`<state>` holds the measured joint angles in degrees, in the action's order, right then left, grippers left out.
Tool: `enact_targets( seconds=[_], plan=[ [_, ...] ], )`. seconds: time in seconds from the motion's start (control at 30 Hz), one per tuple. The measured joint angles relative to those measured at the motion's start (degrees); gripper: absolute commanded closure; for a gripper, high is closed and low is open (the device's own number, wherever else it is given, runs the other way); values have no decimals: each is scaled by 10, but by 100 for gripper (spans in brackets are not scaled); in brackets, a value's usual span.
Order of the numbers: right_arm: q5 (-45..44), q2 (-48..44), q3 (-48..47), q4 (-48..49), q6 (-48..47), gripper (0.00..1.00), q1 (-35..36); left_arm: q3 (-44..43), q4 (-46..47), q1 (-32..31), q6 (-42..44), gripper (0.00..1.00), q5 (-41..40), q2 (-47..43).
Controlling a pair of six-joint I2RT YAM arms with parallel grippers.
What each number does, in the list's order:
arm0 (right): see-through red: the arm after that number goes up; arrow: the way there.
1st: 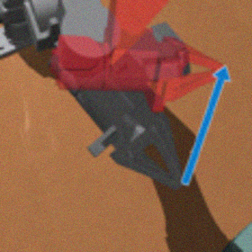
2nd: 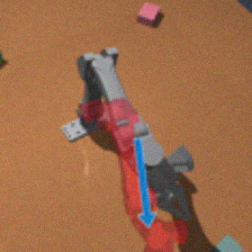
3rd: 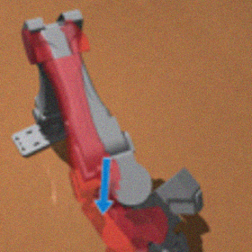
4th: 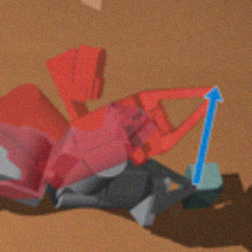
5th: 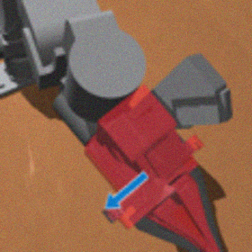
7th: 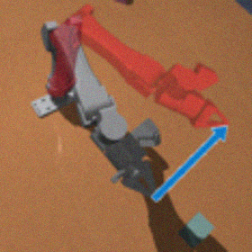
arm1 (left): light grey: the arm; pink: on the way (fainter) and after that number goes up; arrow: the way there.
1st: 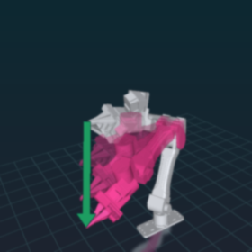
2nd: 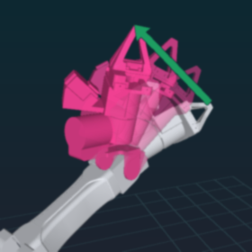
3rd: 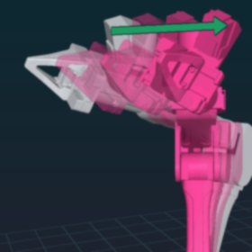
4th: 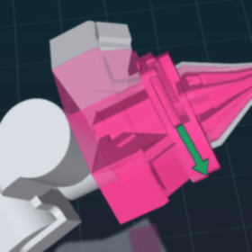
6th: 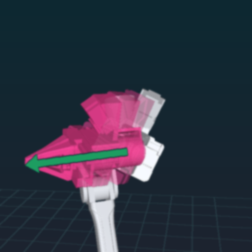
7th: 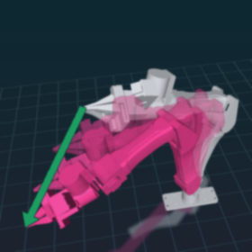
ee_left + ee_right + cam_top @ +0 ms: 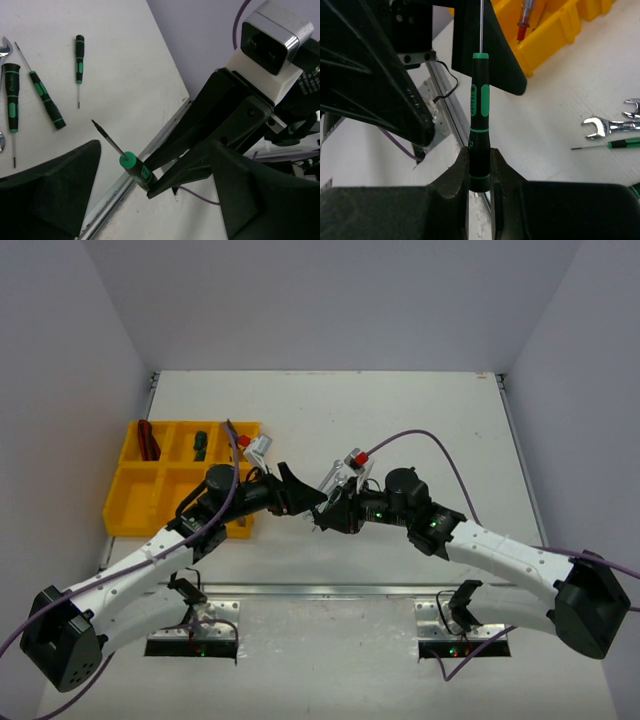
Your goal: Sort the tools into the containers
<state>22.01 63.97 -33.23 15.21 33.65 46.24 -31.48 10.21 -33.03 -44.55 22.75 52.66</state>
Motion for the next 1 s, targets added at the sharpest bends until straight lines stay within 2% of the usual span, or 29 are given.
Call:
enact_targets(
  seconds=[0.1,0.17,0.27,0.3,0.33,0.37,0.4,0.43,0.47,0.53,0.63,0.77,0.87,1.0],
  plan=[
    [11,-2,0,32,12,100,0,-2,20,-6,-11,77,-15,8],
    [12,-2,0,47,19,100,0,-1,30,-7,-21,98,-20,12],
    [6,-2,0,54,26,97,0,-1,51,-9,-27,100,-19,15],
    [1,-2,0,56,27,71,0,-1,53,-10,-28,100,-20,16],
    [-2,-2,0,56,29,56,0,-1,54,-10,-28,100,-21,16],
    [-6,-2,0,55,31,45,0,-2,49,-10,-27,100,-26,16],
    [-9,-2,-1,52,34,19,0,-6,38,-11,-25,100,-32,17],
    [-13,-2,-2,51,34,1,0,-11,26,-11,-22,100,-39,17],
    [-22,-3,-5,44,35,1,0,-21,4,-12,-17,100,-54,18],
    [-57,-7,-16,5,36,1,1,-79,-101,-12,3,100,-130,35],
    [-168,-14,-55,-118,47,1,2,-184,-224,24,40,100,-236,82],
    [-293,-32,-82,-252,49,1,-1,-280,-323,154,94,100,-344,149],
    [-331,-66,-71,-312,43,1,-1,-304,-372,254,128,100,-410,194],
    [-345,-125,-31,-339,38,1,-1,-307,-407,391,175,100,-455,247]
  ],
)
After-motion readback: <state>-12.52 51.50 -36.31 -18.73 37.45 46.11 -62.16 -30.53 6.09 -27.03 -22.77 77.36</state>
